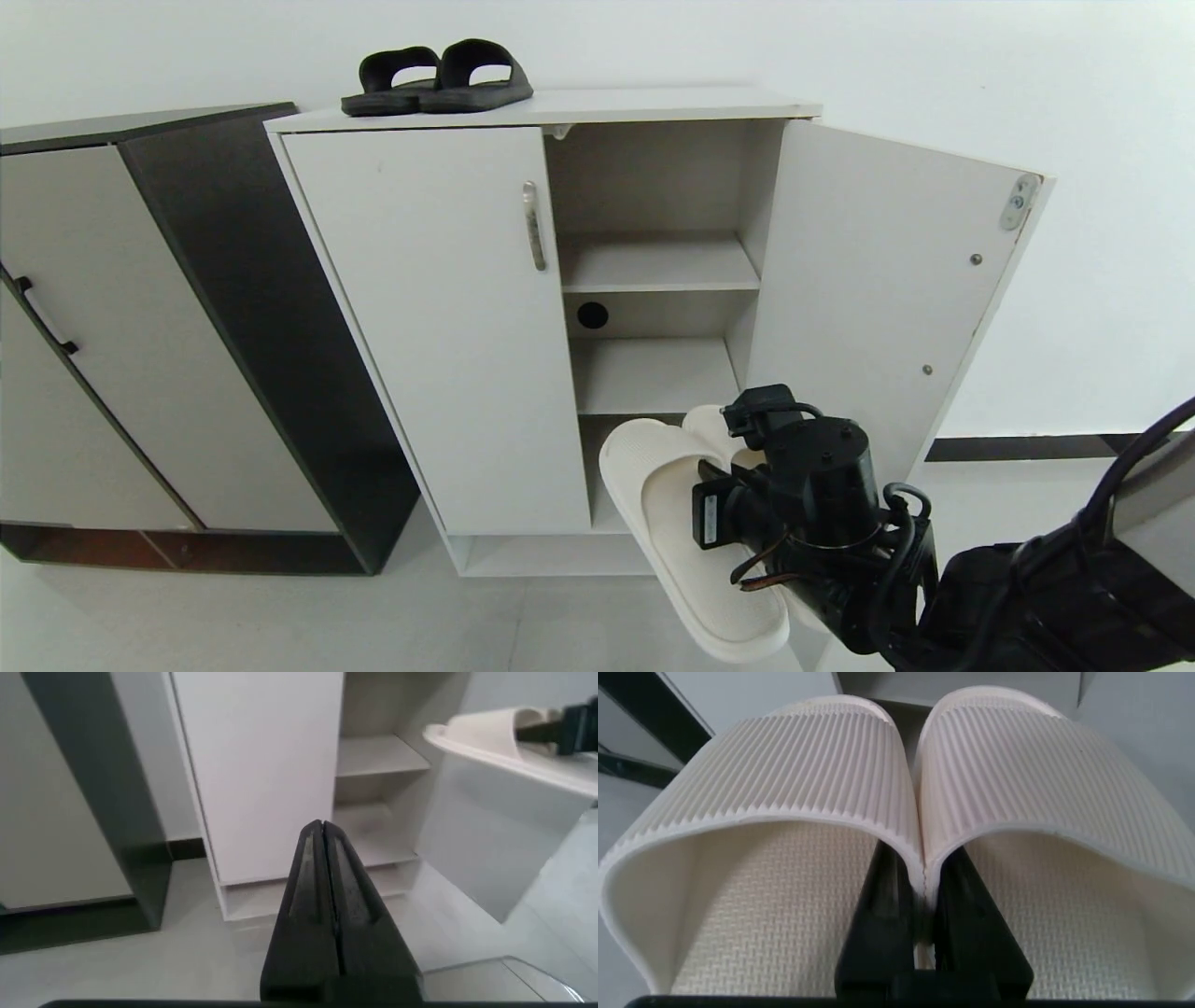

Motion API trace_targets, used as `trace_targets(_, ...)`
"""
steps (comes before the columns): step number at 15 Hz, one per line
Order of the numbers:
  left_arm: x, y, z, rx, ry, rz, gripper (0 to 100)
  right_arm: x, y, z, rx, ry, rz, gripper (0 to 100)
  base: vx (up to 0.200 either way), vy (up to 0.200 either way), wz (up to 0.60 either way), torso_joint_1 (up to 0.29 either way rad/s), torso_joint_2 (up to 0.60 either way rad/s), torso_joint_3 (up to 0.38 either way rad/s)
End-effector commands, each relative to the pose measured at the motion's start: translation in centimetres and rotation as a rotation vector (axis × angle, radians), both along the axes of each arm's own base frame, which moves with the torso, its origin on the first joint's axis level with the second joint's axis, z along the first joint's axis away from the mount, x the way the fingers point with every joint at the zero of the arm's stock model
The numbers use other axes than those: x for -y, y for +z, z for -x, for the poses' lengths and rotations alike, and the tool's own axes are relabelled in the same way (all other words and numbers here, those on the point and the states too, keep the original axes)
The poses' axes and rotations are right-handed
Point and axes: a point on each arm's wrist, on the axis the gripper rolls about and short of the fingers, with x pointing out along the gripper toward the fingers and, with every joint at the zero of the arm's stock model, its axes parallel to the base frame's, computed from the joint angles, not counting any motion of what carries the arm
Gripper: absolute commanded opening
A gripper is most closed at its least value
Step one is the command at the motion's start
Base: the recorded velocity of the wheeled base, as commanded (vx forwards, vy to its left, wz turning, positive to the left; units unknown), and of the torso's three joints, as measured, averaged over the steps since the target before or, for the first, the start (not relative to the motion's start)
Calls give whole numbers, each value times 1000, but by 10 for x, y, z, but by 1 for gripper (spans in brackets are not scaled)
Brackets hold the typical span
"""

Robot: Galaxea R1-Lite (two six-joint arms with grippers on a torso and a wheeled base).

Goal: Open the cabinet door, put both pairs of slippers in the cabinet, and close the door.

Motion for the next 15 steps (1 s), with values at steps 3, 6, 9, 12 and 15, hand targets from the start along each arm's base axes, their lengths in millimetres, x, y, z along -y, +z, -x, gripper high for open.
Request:
trace_targets(3,0,-3,3,45,15,-44,0,-5,-13,-4,-3,-2,4,0,0,0,0,0,0,0)
trace_targets(6,-3,-8,2,-2,145,-40,0,-4,-15,-3,6,1,1,0,0,0,0,0,0,0)
trace_targets(9,-2,-8,2,1,95,-51,0,-13,-17,0,2,25,7,0,0,0,0,0,0,0)
trace_targets(12,-2,-8,2,2,95,-53,0,-29,-23,-9,-116,13,71,0,0,0,0,0,0,0)
trace_targets(15,-2,-8,2,1,95,-51,0,-57,-8,-21,-269,-56,4,0,0,0,0,0,0,0)
